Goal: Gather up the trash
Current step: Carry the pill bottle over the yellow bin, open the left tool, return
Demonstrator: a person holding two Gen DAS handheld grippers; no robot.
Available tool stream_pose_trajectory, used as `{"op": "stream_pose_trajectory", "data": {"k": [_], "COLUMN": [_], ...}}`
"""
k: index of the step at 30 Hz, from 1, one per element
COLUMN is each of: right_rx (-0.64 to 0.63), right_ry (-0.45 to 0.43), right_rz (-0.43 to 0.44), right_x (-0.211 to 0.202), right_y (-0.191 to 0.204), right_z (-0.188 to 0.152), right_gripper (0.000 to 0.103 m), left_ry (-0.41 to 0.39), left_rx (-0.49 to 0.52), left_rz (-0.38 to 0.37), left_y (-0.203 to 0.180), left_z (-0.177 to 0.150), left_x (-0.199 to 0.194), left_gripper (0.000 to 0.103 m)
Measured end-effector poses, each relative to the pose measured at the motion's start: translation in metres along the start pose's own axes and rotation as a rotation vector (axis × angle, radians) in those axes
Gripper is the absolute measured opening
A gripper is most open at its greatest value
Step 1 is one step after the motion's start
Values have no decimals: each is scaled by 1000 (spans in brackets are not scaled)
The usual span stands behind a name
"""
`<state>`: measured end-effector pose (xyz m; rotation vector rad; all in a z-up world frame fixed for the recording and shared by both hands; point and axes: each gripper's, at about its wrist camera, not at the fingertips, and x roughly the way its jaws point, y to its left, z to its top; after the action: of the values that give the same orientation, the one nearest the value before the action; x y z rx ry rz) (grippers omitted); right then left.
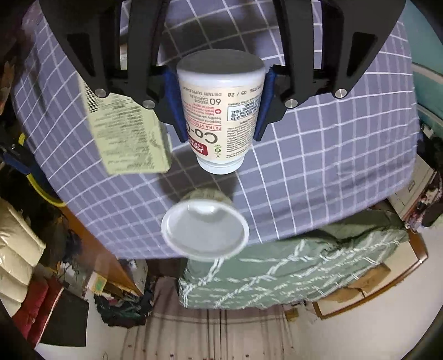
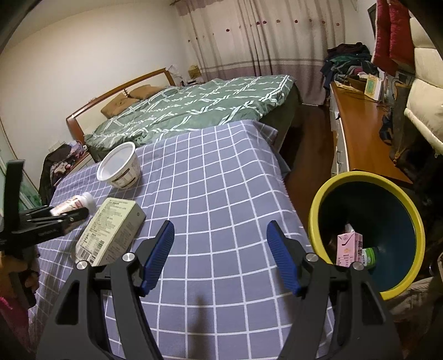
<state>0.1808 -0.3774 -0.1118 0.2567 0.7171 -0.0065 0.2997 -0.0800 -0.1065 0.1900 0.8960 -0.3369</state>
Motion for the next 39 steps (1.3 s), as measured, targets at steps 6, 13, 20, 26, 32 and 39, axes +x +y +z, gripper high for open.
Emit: {"op": "stream_pose_trajectory", "data": {"k": [6,13,20,26,32,39], "right_rx": [20,28,122,190,244,271], "right_ry": [-37,-105,-147,-152,-166,-167], "right_rz": [25,-66,-215,-245,-256,-258], "right_x": [-22,-73,-120,-132,-141,-141], "right_y": [-10,-56,-128,-168,-192,-202], "right_z": [3,-6,-25,-37,-42,-46], "right_gripper": [66,66,66,66,66,66], "left_ry": [-65,-98,-54,7,56,-46], "left_rx": [35,145,263,347,398,386], "left_rz": [-15,-146,-292,-363,-392,-340], "left_y": [-26,-109,-225,-318,-386,-394], "left_z": [16,43,59,70,74,77], "left_x": [-41,-61,-30,9,45,33], "left_gripper": [47,47,47,47,47,90]}}
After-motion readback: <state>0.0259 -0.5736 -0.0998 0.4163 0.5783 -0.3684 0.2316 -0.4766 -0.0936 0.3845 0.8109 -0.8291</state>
